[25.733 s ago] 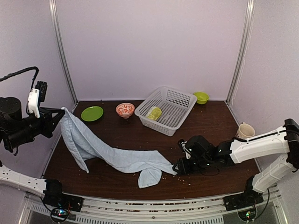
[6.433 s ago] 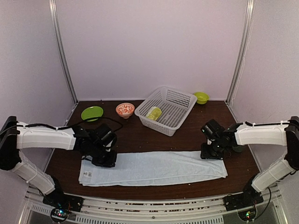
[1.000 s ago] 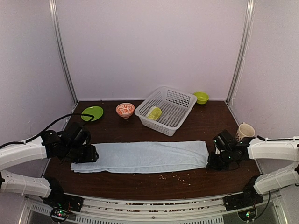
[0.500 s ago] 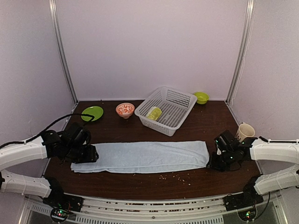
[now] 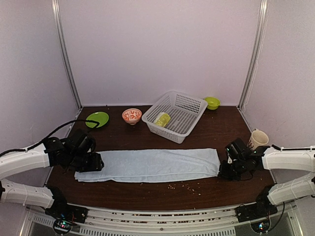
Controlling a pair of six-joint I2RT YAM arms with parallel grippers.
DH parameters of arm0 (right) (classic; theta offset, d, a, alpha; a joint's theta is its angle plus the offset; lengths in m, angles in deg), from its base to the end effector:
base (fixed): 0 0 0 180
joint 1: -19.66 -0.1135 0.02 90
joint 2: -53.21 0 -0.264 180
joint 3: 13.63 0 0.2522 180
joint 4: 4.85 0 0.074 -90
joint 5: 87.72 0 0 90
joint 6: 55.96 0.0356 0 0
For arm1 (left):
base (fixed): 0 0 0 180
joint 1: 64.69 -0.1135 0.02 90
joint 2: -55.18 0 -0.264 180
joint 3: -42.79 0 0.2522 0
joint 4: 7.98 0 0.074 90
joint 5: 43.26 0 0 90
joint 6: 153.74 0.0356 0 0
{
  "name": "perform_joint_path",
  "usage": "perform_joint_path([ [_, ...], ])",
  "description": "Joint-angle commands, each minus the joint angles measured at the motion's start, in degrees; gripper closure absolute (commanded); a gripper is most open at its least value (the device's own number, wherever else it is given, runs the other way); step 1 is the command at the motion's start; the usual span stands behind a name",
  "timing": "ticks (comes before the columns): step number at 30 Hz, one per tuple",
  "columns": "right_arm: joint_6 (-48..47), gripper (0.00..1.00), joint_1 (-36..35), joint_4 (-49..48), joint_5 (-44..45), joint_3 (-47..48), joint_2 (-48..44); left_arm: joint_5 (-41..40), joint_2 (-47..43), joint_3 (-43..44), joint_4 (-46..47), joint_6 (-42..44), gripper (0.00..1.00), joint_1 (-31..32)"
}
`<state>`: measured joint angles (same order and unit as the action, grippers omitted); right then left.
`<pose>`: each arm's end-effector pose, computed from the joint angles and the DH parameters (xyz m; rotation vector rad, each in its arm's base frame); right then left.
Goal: Roll the towels
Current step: Smooth out the towel at the center of the board.
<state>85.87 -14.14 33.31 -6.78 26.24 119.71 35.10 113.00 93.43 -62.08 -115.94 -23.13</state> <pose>0.1520 0.1085 0.1438 0.3986 2.8364 0.6017 0.1409 -0.1153 0.2099 -0.3130 2.6194 -0.3091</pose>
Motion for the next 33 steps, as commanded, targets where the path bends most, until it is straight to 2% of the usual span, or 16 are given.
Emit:
perform_joint_path([
  [1,0.20,1.00,0.25,3.69,1.34,-0.52,-3.41,-0.38,0.48,-0.06,1.95,0.54,0.47,-0.34],
  [6,-1.42,1.00,0.31,9.17,4.19,2.30,-7.51,-0.33,1.09,0.18,2.58,0.85,0.47,-0.37],
  [12,-4.37,1.00,0.27,13.61,6.33,5.93,-6.73,0.21,2.24,0.47,3.09,1.06,0.47,-0.38],
  [20,-6.09,1.00,0.53,15.96,6.83,5.54,-7.68,-0.07,1.16,-1.04,3.01,1.05,0.47,-0.92],
  [25,-6.98,1.00,0.99,16.21,5.77,3.34,-4.70,-0.28,0.84,-1.26,2.28,1.06,0.46,-1.90],
  [33,-6.84,1.00,1.36,15.53,7.03,3.65,-4.45,-1.11,-2.56,-4.64,-1.79,-1.41,0.44,-8.27],
])
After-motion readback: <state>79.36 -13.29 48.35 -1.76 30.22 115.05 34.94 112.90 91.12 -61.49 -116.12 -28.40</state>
